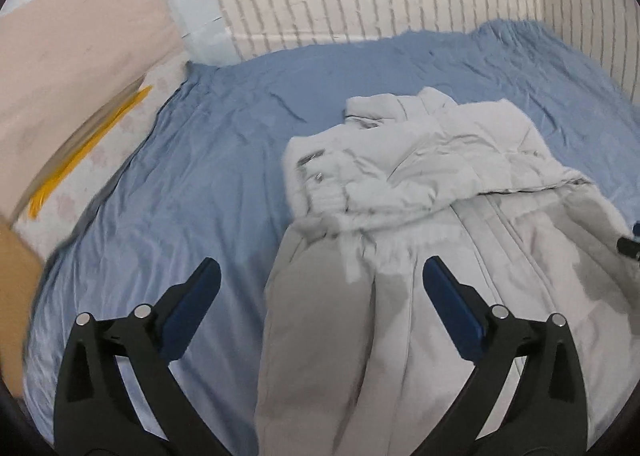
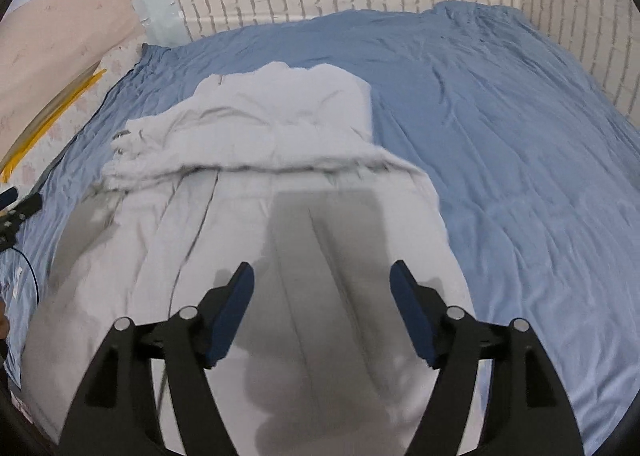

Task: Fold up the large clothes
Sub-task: 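Lift both grippers and move them to the jacket hem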

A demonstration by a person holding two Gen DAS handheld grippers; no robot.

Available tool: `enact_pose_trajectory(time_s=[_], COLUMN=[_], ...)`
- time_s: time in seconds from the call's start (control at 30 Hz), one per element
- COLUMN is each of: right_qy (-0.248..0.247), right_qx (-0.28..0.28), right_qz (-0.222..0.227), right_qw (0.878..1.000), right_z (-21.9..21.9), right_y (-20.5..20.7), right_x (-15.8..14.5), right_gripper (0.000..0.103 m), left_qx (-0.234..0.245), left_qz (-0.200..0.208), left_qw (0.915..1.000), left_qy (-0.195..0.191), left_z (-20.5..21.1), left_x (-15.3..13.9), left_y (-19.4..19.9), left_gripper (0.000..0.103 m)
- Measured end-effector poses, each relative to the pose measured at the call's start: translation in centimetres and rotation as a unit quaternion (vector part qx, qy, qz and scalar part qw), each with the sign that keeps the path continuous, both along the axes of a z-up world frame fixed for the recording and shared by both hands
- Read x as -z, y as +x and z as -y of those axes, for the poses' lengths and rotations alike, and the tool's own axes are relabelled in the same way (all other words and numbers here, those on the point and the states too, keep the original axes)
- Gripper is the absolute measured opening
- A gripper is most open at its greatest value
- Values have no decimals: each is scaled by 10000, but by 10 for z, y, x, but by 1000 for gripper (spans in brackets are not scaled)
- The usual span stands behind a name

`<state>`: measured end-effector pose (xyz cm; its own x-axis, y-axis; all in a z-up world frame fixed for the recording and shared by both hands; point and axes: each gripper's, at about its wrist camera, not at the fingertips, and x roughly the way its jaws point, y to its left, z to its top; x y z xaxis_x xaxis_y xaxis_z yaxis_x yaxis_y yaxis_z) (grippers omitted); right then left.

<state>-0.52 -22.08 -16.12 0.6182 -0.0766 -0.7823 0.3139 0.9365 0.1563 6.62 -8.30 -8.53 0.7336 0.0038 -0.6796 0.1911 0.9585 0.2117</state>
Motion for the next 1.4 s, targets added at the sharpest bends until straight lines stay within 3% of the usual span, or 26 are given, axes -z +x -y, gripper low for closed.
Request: enact_pose_trajectory(time_s=[0.2, 0.3, 0.43, 0.57, 0.67, 0.77, 1.0, 1.1, 1.2, 1.3, 1.4], right_qy=[-132, -251, -330, -706, -786, -878, -1225, -1106, -1014, -929, -759], right_qx=[158, 286, 268, 236, 310, 429, 638, 683, 705, 687, 690], right_qz=[33, 79, 222, 357, 347, 488, 492, 365, 274, 201, 144], right_qw=[9998, 9992, 9989, 9966, 9958, 9940, 9892, 9908, 9920, 9931, 9946], right_z=[-2, -6, -17, -30, -33, -32, -25, -18, -11, 0, 10], right_y=[-44, -59, -77, -99, -114, -136, -168, -174, -181, -189, -198], right_x=[3, 4, 2, 8, 18, 19, 17, 22, 24, 28, 33], right_gripper=[71, 71, 71, 72, 72, 87, 88, 88, 88, 88, 88], left_qx=[-413, -426, -326, -319, -390, -558, -600, -424, -125, -57, -98], left_qz=[-315, -391, -255, -94, -88, -63, 64, -198, -484, -676, -1019], left_qw=[9972, 9968, 9972, 9954, 9950, 9955, 9962, 9977, 9965, 9963, 9927], left_qy=[-546, -559, -618, -894, -920, -758, -630, -493, -673, -534, -640], left_z=[-44, -53, -59, -67, -77, -94, -133, -125, -106, -88, -88], left_x=[23, 33, 30, 25, 29, 34, 30, 45, 66, 89, 113], left_y=[-51, -70, -95, -115, -126, -140, -157, -152, -152, -149, -146], left_gripper=[100, 100, 100, 100, 100, 100, 100, 100, 100, 100, 95])
